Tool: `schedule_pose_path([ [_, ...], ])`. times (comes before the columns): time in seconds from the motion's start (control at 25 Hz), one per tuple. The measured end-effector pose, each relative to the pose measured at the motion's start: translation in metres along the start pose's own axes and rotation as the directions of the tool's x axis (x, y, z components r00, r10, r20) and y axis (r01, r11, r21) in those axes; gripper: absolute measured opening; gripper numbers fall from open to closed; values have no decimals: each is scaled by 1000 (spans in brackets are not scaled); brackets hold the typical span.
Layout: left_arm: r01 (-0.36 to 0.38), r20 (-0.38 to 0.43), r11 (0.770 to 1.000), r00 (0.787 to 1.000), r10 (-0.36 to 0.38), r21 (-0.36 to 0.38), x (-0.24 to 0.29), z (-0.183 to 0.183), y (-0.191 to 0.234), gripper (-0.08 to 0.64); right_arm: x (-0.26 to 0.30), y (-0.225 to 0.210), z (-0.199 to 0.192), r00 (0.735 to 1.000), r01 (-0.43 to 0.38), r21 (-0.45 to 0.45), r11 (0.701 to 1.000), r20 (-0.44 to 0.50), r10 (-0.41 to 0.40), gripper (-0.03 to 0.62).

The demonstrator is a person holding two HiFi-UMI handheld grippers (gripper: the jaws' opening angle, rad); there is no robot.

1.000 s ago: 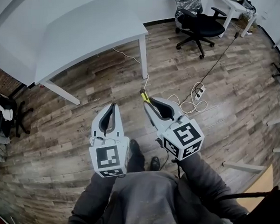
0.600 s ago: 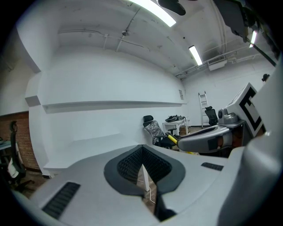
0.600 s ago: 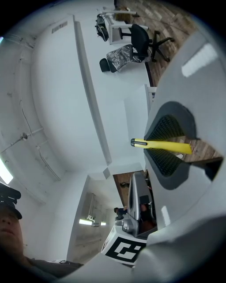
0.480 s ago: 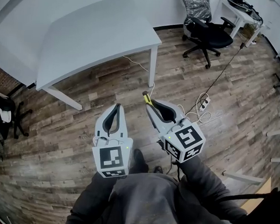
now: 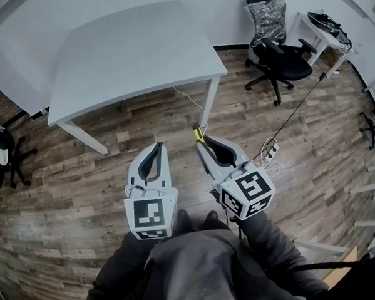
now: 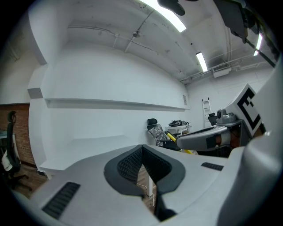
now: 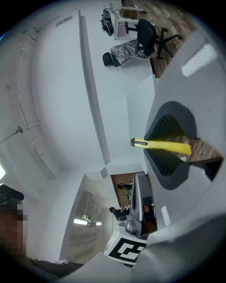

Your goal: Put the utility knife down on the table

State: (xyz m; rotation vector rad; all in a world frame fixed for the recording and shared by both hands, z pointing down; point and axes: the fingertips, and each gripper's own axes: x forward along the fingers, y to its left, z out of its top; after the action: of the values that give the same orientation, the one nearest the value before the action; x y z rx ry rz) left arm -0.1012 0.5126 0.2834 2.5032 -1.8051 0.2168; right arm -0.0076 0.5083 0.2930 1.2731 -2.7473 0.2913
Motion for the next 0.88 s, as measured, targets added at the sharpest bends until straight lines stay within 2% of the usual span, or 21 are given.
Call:
schedule_pose_path([
  [0.48,-9,8,1000,1000,9,10,40,5,25,2,45,-18,12,1000,-23,-3,1000,18,23,57],
  [0.88,-12,-34,1000,999,12,13,122,-3,28,2,93,-81,9,999,-44,36,998,1,44,57],
])
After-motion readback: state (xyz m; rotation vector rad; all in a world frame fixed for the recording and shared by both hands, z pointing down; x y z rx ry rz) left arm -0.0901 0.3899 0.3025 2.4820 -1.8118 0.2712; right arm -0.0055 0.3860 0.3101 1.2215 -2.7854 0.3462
